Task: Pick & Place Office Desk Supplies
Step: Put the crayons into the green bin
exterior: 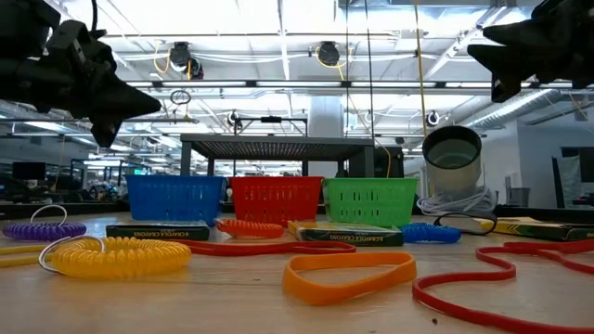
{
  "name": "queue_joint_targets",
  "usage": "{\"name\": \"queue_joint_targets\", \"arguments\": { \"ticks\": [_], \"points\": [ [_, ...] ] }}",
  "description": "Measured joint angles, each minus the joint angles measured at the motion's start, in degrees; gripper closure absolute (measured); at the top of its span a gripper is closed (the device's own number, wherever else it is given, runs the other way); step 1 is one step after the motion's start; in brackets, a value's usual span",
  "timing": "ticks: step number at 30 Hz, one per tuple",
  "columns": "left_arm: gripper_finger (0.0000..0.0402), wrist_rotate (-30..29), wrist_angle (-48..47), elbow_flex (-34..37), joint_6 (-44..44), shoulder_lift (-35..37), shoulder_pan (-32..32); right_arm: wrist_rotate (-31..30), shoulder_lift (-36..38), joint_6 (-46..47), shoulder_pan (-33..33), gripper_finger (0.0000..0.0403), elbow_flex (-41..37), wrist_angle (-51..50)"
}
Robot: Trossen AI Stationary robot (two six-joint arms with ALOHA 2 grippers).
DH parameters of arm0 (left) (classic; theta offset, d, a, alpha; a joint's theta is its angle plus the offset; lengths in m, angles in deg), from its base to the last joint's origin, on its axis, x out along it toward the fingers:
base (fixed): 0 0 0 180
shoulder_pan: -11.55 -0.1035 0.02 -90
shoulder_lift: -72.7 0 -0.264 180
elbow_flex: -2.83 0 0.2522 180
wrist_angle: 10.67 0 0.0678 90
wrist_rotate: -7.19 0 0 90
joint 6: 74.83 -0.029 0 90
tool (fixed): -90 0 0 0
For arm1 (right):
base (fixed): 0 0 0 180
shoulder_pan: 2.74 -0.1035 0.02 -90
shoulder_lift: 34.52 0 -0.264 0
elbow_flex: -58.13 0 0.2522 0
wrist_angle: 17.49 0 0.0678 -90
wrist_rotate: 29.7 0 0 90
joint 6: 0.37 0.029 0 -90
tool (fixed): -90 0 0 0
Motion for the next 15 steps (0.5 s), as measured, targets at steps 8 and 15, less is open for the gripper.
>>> {"name": "queue_joint_targets", "arguments": {
  "ticks": [8, 15],
  "points": [
    [0.0351, -5.58, 0.15, 0.0, -5.72, 0.01, 0.0, 1.22, -0.02, 5.54, -0.02, 0.0261, -0.01, 3.7],
    [0.035, -9.75, 1.26, 0.0, -11.37, 0.01, 0.0, -10.3, -1.62, -2.13, 0.0, 0.0261, 0.0, 2.77]
  ]
}}
